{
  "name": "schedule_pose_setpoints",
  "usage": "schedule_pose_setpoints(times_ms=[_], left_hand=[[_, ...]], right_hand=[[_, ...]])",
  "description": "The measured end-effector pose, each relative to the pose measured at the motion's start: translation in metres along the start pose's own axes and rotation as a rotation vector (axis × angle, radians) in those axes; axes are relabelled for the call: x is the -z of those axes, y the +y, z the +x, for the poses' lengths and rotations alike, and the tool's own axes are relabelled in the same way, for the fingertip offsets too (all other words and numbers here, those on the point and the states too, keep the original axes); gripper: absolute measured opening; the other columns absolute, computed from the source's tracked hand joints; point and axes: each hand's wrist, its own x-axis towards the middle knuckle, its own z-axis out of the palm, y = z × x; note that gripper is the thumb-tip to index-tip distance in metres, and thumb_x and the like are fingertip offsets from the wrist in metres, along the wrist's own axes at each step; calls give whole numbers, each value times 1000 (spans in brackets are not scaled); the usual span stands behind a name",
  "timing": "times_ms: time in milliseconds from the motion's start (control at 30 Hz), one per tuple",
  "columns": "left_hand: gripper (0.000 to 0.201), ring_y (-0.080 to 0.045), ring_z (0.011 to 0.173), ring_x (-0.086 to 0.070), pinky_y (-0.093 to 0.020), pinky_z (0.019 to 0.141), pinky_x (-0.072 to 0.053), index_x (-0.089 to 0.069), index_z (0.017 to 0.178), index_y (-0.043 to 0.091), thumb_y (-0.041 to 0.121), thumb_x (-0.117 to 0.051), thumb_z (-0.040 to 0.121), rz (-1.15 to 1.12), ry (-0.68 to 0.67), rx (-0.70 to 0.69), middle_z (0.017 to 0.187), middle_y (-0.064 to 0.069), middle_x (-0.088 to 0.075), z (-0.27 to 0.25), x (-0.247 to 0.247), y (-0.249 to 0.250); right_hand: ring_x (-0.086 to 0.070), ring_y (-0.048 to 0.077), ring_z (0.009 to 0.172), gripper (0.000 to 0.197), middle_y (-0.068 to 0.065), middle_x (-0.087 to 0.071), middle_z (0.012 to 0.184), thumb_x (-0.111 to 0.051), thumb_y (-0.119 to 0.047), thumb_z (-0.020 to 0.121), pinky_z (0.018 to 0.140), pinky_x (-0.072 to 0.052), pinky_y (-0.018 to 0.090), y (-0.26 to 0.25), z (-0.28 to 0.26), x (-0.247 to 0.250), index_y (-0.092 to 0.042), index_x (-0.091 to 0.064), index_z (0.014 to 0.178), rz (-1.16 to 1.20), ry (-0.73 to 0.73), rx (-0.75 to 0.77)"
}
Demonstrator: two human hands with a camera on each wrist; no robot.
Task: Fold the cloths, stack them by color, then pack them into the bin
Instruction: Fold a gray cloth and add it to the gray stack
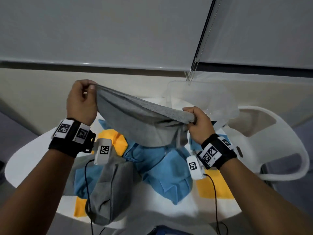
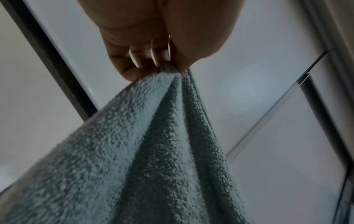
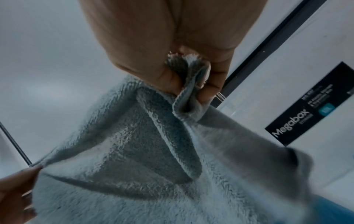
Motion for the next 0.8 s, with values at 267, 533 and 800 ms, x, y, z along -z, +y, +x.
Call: schedule_pose_setpoints(times_ms=[267,533,800], left_hand=[[14,-15,76,-59,-42,68,-56,-60,85,39,32,-49,91,-59,239,-71,83,16,-62,30,40,34],[14,-16,86,-61,-38,76,-50,-60,98,29,38,-49,98,-149,201,-219,93,5,-63,40,72,33],[37,-15,93,-62,-25,90,-46,-66,108,18,50,-58,91,-145,274,-18,120,-4,-66,81,96,-2]], right_hand=[[-67,16,83,36,2,-71,89,-59,10,81,70,-54,23,-30,13,32,-25,-56,75,90,149,73],[-68,18,76,17,-5,-73,78,-66,-2,87,67,-60,36,-68,1,64,-19,-66,90,460,98,103],[-67,12,73,9,-5,-74,77,-64,-7,89,72,-58,33,-95,6,79,-15,-65,90,644,221,162]])
